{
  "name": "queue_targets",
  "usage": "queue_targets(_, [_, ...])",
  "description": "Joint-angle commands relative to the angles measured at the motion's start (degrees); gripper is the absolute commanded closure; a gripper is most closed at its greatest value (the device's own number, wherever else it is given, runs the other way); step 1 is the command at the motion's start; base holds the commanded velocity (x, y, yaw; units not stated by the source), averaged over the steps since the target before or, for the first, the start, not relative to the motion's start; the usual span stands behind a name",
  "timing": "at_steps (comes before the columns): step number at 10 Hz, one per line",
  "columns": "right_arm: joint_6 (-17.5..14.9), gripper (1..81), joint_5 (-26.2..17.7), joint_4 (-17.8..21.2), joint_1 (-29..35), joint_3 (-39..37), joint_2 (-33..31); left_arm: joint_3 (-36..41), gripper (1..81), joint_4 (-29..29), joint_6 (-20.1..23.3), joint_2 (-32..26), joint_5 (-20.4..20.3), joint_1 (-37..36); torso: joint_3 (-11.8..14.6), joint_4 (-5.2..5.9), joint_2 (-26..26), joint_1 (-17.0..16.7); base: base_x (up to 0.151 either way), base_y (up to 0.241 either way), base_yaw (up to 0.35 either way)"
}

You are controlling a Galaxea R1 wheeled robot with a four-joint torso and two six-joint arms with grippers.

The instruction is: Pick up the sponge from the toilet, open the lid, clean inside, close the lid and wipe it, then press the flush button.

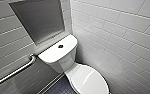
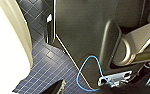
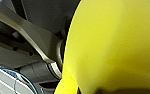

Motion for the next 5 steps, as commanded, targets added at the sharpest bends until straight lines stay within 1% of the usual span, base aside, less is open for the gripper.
queue_targets(1, [-0.36,81.1,-4.64,-0.52,-3.43,-1.95,2.66,-8.25,1.0,-3.97,11.70,5.43,3.66,2.96,0.00,0.02,0.00,0.00,0.000,0.000,0.000])
queue_targets(2, [-0.45,81.1,-3.85,-0.52,-3.79,-1.16,2.05,-8.70,1.0,-4.43,12.60,6.15,2.43,4.18,0.02,0.02,0.00,-0.02,0.000,0.000,0.000])
queue_targets(3, [-0.45,81.1,-2.38,-1.13,-4.23,5.51,-1.50,-8.88,1.0,-3.65,12.94,6.51,-3.81,6.55,0.05,0.00,-0.02,-0.05,0.000,0.000,0.000])
queue_targets(4, [-0.45,81.1,-0.25,-1.58,-4.40,16.06,-7.70,-8.53,1.0,-2.24,13.48,5.89,-9.96,8.84,0.07,0.00,-0.02,-0.05,0.000,0.000,0.000])
queue_targets(5, [-0.36,81.1,1.07,-1.49,-3.97,23.39,-12.85,-7.57,1.0,-2.76,13.39,5.45,-11.54,9.72,0.09,0.00,-0.02,-0.05,0.000,0.000,0.000])
